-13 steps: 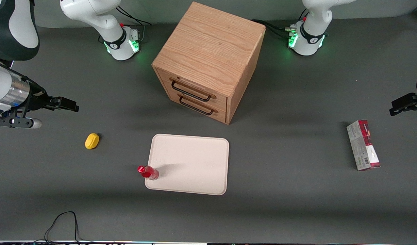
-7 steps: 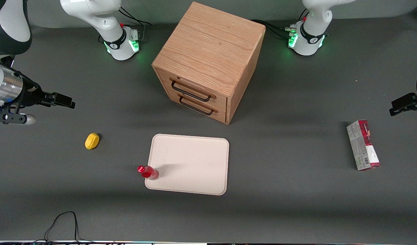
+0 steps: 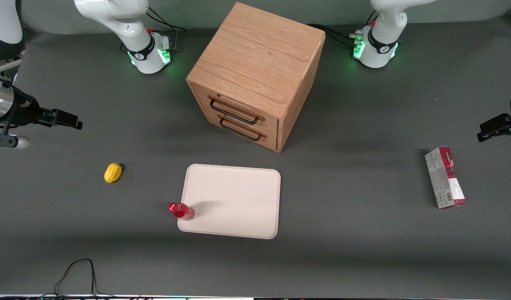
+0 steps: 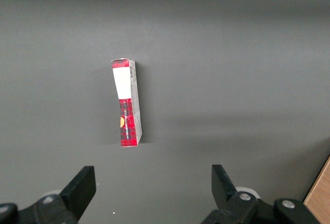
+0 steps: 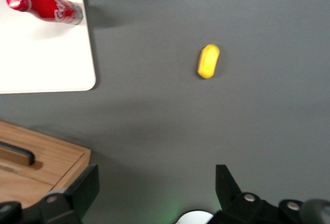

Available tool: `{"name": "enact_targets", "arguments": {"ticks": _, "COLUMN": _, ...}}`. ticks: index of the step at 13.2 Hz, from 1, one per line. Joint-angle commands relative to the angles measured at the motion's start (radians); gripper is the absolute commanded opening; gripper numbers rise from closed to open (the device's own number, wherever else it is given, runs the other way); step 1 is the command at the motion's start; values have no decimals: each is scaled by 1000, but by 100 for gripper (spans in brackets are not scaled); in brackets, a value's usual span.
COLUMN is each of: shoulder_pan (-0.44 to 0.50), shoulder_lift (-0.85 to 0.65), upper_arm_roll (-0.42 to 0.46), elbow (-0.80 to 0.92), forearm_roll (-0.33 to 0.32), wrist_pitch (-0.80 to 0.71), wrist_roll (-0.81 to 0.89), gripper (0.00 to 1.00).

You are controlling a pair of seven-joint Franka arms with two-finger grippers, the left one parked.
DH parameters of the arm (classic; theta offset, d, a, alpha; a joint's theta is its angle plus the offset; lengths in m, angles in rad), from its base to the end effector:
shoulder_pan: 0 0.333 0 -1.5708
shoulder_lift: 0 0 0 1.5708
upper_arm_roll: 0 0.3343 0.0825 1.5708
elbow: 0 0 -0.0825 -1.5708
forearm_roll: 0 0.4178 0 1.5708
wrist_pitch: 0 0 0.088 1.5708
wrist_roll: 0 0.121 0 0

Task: Place coke bottle on tray

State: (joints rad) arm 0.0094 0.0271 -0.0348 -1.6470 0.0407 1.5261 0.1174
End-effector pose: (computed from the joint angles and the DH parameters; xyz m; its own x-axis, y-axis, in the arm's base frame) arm 0.5848 -0.0095 0.5714 0.9785 -0.1403 -0.1510 -0.1452 -0.9892 -0.0220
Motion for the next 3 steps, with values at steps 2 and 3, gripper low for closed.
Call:
{"name": "enact_targets", "arguments": {"ticks": 2, "shoulder_pan": -6, "shoulder_lift": -4, "upper_arm_roll": 15, "elbow": 33, "forearm_roll": -45, "wrist_pitch": -21, "wrist_roll": 2, "gripper": 100}}
{"name": "enact_targets", "arguments": {"ticks": 3, "shoulder_pan": -8, "shoulder_lift": -4, "upper_arm_roll": 15, "elbow": 38, "forearm_roll": -45, "wrist_pitch": -21, "wrist_roll": 2, "gripper": 100}}
